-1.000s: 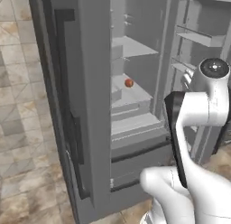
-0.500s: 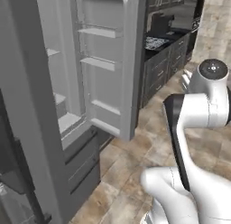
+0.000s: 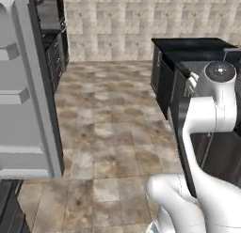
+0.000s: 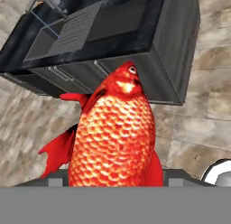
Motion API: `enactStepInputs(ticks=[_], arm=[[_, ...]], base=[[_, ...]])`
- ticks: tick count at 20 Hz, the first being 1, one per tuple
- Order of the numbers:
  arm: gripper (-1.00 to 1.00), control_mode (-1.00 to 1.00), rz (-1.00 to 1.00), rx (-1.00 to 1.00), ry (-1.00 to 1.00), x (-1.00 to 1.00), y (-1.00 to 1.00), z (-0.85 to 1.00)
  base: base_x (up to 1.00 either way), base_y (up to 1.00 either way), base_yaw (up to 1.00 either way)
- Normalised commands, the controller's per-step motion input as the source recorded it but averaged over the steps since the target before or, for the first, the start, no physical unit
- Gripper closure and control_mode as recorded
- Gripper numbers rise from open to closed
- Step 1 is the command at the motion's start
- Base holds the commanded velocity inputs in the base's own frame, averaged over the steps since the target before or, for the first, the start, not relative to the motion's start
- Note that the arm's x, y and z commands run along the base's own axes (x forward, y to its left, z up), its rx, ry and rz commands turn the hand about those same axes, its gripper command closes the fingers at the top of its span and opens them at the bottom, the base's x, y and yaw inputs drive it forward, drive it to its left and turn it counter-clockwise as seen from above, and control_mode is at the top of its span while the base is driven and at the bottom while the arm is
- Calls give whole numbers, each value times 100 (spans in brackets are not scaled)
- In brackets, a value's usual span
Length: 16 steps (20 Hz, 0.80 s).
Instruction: Take the fish out of the fridge, briefly rinse it in the sink, and place it on the tray next to the sink.
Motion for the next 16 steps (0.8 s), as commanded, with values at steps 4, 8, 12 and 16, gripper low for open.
enactStepInputs(ticks=[4, 8, 12, 16], arm=[[100, 100, 0, 0, 0, 0, 0, 0], [100, 100, 0, 0, 0, 0, 0, 0], [100, 100, 0, 0, 0, 0, 0, 0], [100, 100, 0, 0, 0, 0, 0, 0]], base=[[31, -36, -89], [99, 4, -70], [100, 52, -64], [83, 95, -47]])
